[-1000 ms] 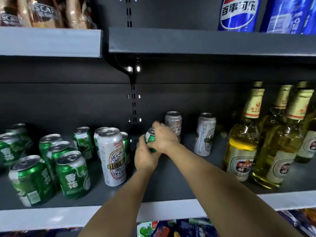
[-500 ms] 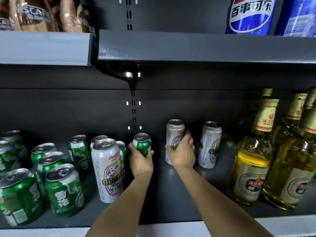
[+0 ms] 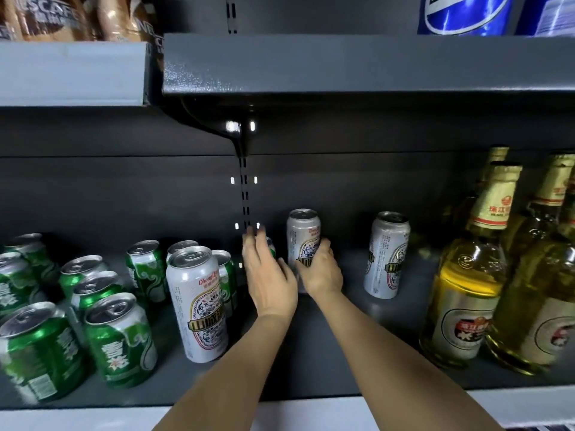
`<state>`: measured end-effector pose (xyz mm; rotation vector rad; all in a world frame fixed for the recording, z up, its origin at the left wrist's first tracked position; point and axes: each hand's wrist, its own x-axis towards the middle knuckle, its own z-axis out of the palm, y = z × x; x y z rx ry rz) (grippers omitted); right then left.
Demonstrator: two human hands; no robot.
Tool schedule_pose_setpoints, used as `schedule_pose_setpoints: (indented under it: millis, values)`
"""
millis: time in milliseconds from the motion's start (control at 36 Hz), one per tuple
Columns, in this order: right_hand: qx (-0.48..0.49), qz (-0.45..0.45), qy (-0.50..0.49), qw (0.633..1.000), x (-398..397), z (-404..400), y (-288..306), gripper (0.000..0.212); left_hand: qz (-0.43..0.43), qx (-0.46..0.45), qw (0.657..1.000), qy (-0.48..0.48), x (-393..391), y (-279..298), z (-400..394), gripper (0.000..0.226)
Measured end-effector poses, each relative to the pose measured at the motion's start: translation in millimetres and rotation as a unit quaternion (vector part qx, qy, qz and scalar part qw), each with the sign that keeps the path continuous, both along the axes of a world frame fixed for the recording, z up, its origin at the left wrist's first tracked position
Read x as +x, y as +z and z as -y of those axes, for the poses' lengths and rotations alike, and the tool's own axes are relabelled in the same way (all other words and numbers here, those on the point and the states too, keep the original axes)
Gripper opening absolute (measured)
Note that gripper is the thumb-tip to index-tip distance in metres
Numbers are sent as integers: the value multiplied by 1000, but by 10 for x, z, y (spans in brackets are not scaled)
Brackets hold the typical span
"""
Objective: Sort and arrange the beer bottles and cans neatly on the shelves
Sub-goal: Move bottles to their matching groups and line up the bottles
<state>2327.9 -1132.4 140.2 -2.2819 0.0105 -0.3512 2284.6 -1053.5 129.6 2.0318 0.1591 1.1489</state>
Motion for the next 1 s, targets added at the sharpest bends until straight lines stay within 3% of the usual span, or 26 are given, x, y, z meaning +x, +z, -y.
schedule_pose_setpoints:
  millis: [111, 194, 278, 389, 472, 583, 722, 778, 861, 917, 1000]
  values:
    - [61, -6, 35, 998, 1, 20, 3, 69, 36, 36, 999, -7, -73, -24, 34, 53]
    - [50, 10, 42, 998, -111, 81, -86, 62, 41, 53, 997, -22, -100, -24, 107, 48]
    - [40, 79, -41, 995, -285, 210, -218, 38, 34, 48, 996, -63, -106, -9, 252, 36]
    - [70, 164, -131, 975, -426, 415, -343, 32, -3, 33, 991, -128, -53, 30, 521, 20]
    - [100, 177, -185, 962, -440, 594, -368, 35, -69, 1, 977, -200, 62, 51, 752, 32]
    - [115, 134, -247, 953, -376, 767, -423, 48, -189, -79, 942, -265, 228, 64, 1035, 68]
    - [178, 34, -175, 968, -325, 916, -298, 61, -273, -200, 895, -292, 426, 61, 1236, 95]
    - [191, 7, -165, 968, -279, 954, -270, 76, -291, -242, 867, -325, 496, 67, 1277, 99]
    - [165, 6, -183, 969, -197, 970, -320, 65, -301, -240, 841, -379, 555, 68, 1313, 72]
    - [146, 14, -202, 968, -145, 998, -361, 54, -294, -215, 854, -371, 587, 39, 1335, 52]
    - [144, 5, -210, 967, -150, 1033, -358, 50, -275, -177, 887, -325, 532, 20, 1333, 45]
